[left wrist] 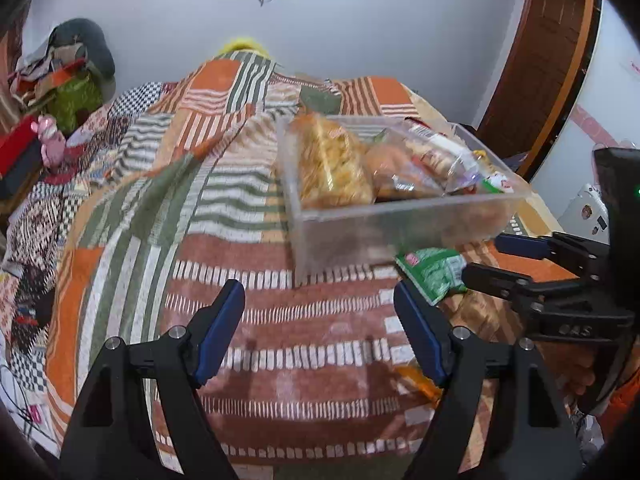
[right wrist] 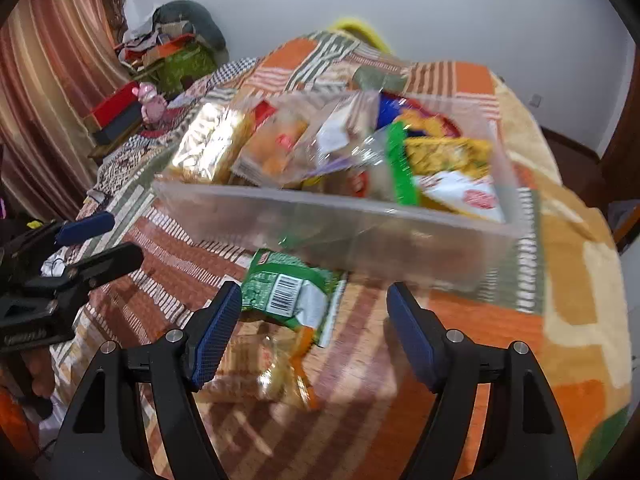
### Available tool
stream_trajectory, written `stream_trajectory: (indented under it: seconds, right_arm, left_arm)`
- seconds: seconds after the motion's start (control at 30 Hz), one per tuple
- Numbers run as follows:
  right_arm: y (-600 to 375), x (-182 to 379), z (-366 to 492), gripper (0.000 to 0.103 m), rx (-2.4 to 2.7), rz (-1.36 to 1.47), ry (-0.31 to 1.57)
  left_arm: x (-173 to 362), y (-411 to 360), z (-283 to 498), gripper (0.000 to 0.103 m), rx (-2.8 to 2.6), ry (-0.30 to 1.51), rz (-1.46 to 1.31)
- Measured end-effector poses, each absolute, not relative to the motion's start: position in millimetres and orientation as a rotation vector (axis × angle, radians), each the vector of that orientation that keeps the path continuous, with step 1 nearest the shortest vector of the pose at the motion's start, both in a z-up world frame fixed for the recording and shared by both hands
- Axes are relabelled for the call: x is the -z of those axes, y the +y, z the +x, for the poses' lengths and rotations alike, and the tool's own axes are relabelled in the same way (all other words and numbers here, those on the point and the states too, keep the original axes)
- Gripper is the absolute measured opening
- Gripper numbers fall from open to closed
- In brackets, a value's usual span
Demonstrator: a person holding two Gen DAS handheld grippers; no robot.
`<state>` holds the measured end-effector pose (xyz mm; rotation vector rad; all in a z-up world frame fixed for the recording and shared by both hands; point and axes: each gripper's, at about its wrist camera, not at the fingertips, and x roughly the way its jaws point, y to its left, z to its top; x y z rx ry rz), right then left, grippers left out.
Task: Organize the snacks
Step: 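Grasp the green bag with the right tool while the left grasps the small orange packet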
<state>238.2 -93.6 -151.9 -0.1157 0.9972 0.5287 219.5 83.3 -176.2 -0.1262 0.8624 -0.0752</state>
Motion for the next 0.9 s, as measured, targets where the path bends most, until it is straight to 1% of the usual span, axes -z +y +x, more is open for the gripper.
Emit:
stream_trajectory:
  seconds: [0.33,0.4,0.43,0.5,0.57,0.73,0.9]
  right_arm:
    - [-65.8,181.8,249.3,0.071,-0.52,-0.182,1.069]
    - [-68.2,179.8,248.3,0.059,-0.518,-0.18,1.059]
    - [-70.3,179.0,248.1,0.057,-0.521,-0.172,1.06]
    - [-75.4,176.7,247.1,0.047,-0.528,-0.165,1.059]
    - [-79.5,172.4,243.0,0.044,-0.541,-0.157,1.048]
    - [-95.9,159.0,230.4,0.042,-0.51,-0.166,0.997]
    - [-126.2,139.9,217.9,0.042,-0.478,-0.129,0.957]
  left_arm:
    - [195.9,88.9,220.1,0.077,0.083,0.903,-0.15]
    - [195.8,86.2,219.1,0.077,0.096,0.905,-0.144]
    - [195.3,83.4,218.2,0.077,0.103,0.905,-0.139]
    - [193.2,78.0,216.2,0.077,0.118,0.905,-0.13]
    - [190.2,72.2,212.9,0.077,0.136,0.902,-0.123]
    - [183.0,49.5,205.5,0.08,0.196,0.901,-0.092]
    - [184.2,25.0,204.4,0.086,0.266,0.922,-0.083]
